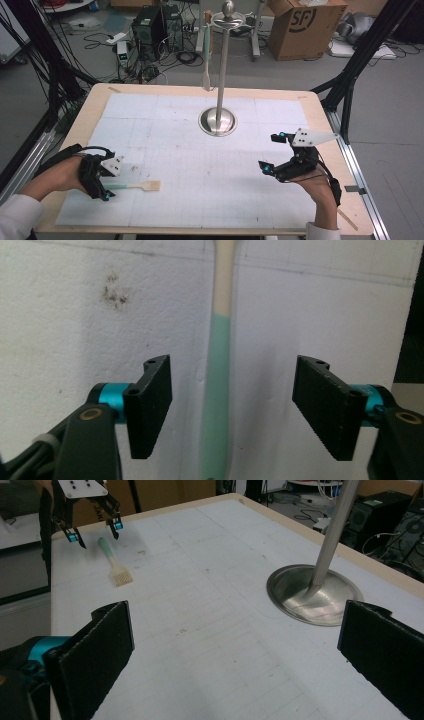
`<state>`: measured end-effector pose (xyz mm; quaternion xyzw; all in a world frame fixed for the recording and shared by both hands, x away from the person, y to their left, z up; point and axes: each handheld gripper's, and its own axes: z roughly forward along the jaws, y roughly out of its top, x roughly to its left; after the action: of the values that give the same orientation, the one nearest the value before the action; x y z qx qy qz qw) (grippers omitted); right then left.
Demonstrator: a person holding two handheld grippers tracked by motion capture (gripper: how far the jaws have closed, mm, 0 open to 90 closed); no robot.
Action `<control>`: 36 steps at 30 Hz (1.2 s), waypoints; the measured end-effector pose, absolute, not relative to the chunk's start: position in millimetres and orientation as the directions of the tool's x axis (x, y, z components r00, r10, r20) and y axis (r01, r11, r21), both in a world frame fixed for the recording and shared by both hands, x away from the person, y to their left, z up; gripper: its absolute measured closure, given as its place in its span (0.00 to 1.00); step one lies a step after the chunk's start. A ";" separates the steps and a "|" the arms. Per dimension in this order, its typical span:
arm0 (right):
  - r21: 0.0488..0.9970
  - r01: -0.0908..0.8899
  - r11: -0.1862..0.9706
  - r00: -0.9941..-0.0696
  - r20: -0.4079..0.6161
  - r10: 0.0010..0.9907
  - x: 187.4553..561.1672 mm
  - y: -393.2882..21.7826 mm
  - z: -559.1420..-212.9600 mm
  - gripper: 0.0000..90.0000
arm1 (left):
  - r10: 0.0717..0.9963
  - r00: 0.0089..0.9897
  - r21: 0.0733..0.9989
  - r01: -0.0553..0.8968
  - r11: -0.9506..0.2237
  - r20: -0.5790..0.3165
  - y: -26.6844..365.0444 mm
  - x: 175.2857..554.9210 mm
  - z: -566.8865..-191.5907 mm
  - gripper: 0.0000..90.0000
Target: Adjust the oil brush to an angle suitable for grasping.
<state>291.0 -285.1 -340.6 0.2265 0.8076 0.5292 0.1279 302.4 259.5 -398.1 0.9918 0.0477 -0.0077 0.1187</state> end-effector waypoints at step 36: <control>0.920 0.230 0.318 -0.866 0.044 0.498 291.1 -286.1 -341.8 0.00 | 0.103 0.995 0.132 0.102 -0.986 -0.002 254.0 303.6 -412.1 0.88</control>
<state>291.1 -286.1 -341.8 0.2268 0.8022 0.5380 0.1247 303.6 254.0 -412.1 0.9965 0.0516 0.0024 0.0662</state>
